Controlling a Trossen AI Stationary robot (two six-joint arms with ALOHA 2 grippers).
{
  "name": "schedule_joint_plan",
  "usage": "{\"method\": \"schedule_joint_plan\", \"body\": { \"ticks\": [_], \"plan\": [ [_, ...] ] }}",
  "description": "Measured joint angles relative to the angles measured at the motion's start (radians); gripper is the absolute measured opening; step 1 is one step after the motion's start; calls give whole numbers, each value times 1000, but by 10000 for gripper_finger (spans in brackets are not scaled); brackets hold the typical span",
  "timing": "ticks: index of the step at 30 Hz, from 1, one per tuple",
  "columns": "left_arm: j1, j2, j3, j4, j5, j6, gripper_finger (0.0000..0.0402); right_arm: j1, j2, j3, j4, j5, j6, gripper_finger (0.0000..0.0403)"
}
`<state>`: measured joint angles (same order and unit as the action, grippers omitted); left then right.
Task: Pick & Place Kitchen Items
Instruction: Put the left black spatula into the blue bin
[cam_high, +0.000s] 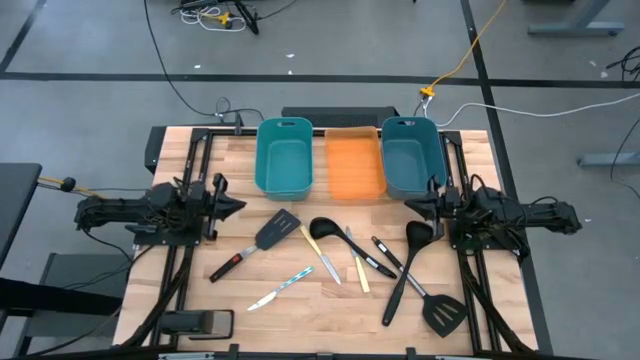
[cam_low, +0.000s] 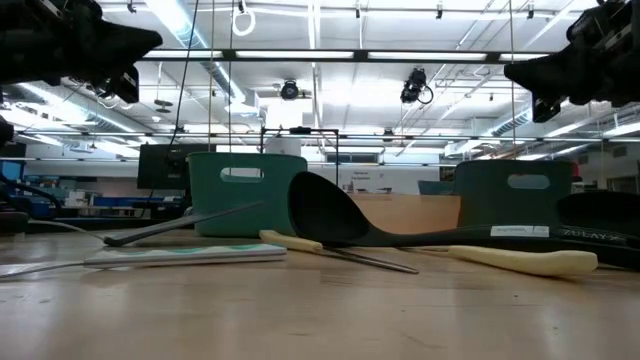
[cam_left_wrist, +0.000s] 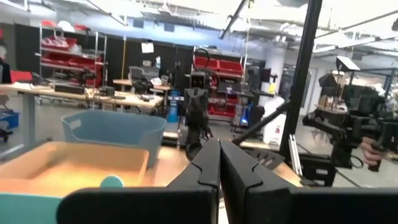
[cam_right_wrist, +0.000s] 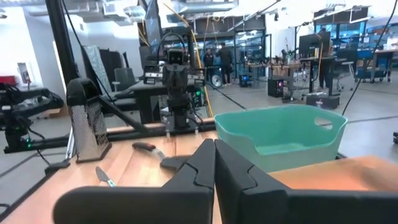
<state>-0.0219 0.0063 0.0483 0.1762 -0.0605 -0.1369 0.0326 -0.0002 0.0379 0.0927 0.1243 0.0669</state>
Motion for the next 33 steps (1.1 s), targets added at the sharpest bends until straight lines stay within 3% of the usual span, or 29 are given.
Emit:
{"method": "schedule_joint_plan", "body": {
  "ticks": [12,23,33],
  "plan": [
    [0,33,66,-25,-16,-36,2,0,36,124,-36,18,-37,2],
    [0,190,267,-155,-25,-11,1,0,187,267,-63,18,-48,2],
    [0,359,547,-316,-30,6,1,0,317,466,-164,18,-49,2]
  ]
}}
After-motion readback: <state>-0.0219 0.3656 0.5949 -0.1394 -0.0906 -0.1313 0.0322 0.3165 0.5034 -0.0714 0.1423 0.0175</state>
